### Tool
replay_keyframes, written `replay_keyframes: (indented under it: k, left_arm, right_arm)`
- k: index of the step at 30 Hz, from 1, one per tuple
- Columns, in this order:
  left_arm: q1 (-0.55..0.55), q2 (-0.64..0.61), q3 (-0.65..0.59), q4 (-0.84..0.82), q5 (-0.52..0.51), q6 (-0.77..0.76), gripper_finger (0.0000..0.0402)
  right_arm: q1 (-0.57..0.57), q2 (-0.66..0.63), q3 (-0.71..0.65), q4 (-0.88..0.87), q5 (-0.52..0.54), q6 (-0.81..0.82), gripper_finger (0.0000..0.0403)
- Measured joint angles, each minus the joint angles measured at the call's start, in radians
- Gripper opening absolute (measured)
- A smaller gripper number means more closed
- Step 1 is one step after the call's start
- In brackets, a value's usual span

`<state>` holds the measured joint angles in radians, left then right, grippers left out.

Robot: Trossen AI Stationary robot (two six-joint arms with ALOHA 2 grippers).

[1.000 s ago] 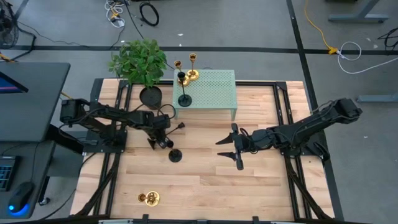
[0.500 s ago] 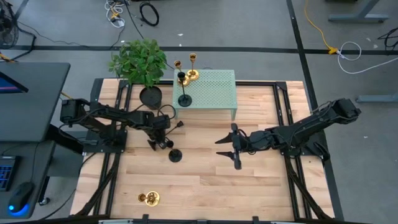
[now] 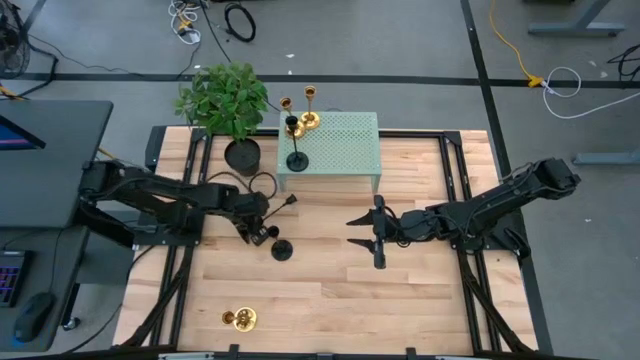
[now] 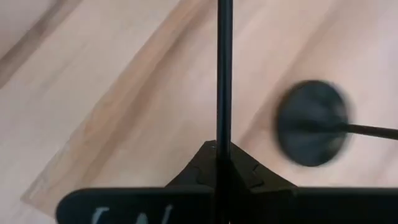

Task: Pick & Place candle stick holders
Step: Put the top black candle holder on the shelf

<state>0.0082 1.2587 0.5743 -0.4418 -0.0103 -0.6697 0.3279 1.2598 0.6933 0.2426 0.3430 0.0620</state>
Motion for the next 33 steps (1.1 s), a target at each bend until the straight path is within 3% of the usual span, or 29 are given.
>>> replay_keyframes:
  k: [21, 28, 33]
  left_arm:
    - [-0.132, -0.303, 0.002, -0.016, -0.332, 0.021, 0.0006]
    - [-0.165, -0.369, 0.002, 0.115, -0.397, 0.140, 0.0006]
    - [-0.178, -0.378, 0.003, 0.233, -0.429, 0.267, 0.0005]
  right_arm:
    - [0.000, 0.000, 0.000, 0.002, 0.017, 0.009, 0.0199]
    - [0.000, 0.000, 0.000, 0.003, 0.021, 0.008, 0.0199]
    - [0.000, 0.000, 0.000, 0.006, 0.096, 0.013, 0.0199]
